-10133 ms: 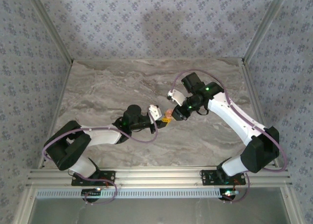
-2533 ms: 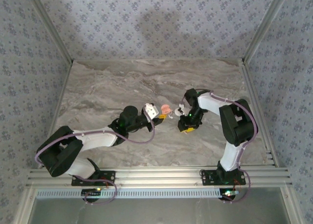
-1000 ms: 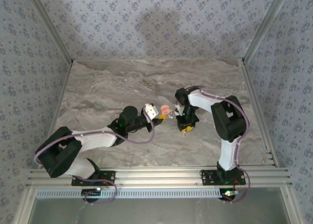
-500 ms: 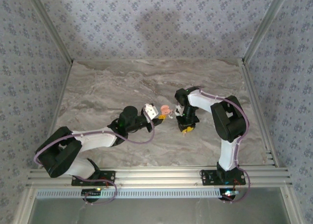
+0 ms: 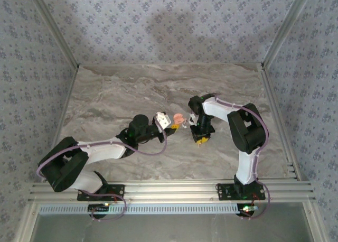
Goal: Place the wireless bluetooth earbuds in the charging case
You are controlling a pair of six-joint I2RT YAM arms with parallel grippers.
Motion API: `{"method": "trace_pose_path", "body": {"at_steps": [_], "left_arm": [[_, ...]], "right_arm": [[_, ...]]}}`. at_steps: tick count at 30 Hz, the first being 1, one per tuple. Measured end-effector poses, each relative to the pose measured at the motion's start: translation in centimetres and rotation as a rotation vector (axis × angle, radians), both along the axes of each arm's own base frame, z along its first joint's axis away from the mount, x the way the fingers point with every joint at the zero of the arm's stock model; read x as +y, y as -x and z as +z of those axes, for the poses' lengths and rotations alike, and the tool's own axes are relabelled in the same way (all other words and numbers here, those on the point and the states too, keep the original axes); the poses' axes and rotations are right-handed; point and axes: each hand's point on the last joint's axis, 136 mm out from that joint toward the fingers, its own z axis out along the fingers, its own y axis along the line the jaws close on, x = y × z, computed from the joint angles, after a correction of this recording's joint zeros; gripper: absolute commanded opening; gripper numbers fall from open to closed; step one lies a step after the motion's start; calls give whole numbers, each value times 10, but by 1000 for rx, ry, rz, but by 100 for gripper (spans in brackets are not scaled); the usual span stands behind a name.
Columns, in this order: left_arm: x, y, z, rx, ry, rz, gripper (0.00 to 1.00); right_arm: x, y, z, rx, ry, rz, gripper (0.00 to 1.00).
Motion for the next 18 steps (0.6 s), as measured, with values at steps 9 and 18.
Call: {"method": "trace_pose_path", "body": {"at_steps": [9, 18], "left_arm": [[0, 0, 0, 0, 0, 0, 8], [1, -6, -10, 14, -19, 35, 8]], "right_arm": [[0, 0, 4, -11, -5, -4, 17], [2, -6, 29, -147, -75, -32, 18]]}}
